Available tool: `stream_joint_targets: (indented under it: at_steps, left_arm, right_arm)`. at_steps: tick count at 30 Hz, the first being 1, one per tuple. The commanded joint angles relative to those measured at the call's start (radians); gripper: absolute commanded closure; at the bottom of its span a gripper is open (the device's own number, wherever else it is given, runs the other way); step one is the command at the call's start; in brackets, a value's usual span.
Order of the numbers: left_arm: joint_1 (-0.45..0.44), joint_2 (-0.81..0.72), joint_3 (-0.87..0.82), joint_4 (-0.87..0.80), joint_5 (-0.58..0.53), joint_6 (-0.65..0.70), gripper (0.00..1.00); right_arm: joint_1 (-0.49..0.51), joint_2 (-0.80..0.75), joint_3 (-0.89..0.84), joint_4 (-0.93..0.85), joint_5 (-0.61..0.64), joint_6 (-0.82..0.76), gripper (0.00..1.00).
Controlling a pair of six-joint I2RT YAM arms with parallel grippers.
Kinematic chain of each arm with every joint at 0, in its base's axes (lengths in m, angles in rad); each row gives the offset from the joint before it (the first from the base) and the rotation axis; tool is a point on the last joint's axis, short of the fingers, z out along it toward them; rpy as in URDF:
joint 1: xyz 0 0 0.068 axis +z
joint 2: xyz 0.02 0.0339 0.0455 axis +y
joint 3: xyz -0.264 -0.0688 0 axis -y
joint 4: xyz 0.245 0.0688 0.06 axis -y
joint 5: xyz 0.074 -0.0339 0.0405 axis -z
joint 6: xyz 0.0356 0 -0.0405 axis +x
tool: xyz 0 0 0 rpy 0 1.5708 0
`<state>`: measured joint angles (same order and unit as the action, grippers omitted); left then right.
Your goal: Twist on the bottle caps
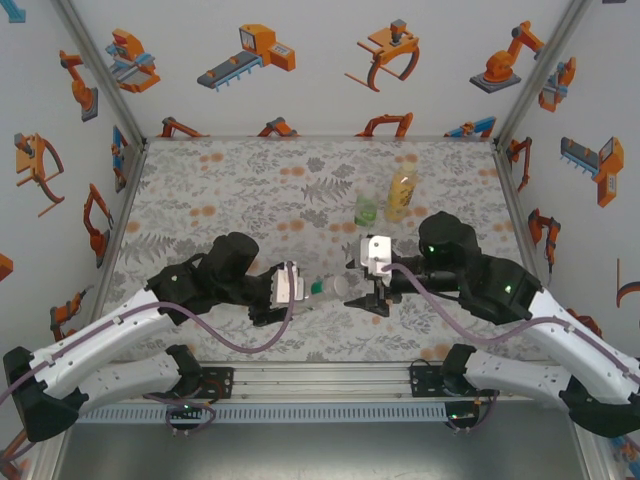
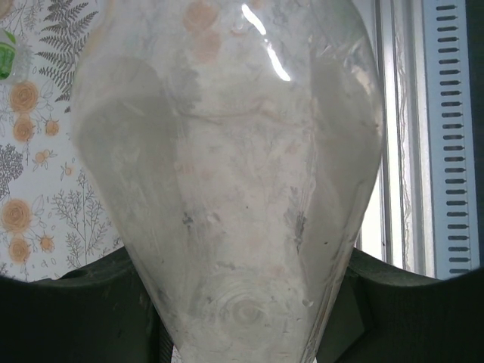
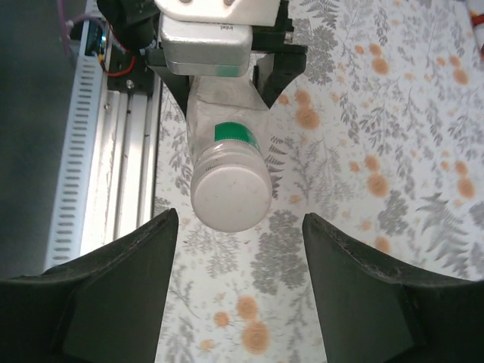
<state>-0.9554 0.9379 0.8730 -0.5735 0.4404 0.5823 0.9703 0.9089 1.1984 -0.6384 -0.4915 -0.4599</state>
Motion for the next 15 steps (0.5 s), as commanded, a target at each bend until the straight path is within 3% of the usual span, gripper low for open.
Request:
stream_joint_targets:
  at_steps: [1,5,15]
  left_arm:
    - [-0.006,-0.009,0.020,-0.013,0.039,0.028,1.00]
    - [-0.006,-0.002,0.022,-0.015,0.041,0.028,1.00]
    - [-0.008,-0.010,0.023,-0.014,0.046,0.024,1.00]
  right_arm:
    - [-0.001,0.025,0.047,-0.030,-0.074,-0.140,0.40]
    - [-0.001,0.042,0.046,-0.016,-0.133,-0.123,0.43]
    - [-0.002,0.038,0.014,0.019,-0.120,-0.092,0.56]
